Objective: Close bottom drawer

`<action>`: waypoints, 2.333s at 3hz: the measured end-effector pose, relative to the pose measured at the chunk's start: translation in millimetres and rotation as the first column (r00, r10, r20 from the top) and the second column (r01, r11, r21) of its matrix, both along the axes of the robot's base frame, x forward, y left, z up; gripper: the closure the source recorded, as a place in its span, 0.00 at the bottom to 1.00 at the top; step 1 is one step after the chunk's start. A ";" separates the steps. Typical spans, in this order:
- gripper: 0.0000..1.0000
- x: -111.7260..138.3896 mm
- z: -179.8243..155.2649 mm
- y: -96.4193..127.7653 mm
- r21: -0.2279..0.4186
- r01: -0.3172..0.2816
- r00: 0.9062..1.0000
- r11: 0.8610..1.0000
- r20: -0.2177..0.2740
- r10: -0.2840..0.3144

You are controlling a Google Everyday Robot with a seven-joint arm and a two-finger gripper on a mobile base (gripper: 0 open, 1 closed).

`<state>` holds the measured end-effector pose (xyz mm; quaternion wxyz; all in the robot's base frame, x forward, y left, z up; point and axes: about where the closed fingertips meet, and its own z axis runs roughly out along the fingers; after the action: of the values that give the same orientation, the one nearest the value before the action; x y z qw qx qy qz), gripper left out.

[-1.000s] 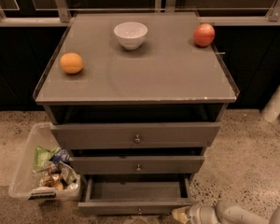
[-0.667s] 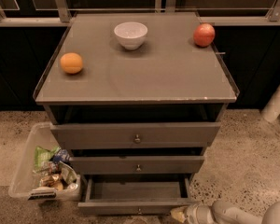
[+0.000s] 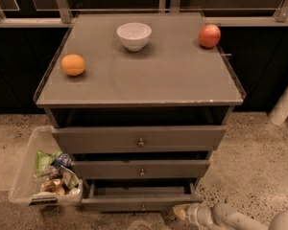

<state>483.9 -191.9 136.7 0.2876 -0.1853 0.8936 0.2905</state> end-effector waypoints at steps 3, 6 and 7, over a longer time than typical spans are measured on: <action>1.00 68.0 30.8 11.1 0.003 0.080 0.977 0.997 0.196 -0.079; 1.00 22.6 40.7 -33.9 0.054 0.054 0.999 0.997 0.004 -0.054; 0.82 6.2 37.0 -39.5 0.066 0.038 0.999 0.997 -0.037 -0.036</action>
Offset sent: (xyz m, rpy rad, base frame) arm 0.0776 0.0064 0.0382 -0.0202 -0.2340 -0.0934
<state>490.1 -231.5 173.7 0.2827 -0.1539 0.8918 0.3181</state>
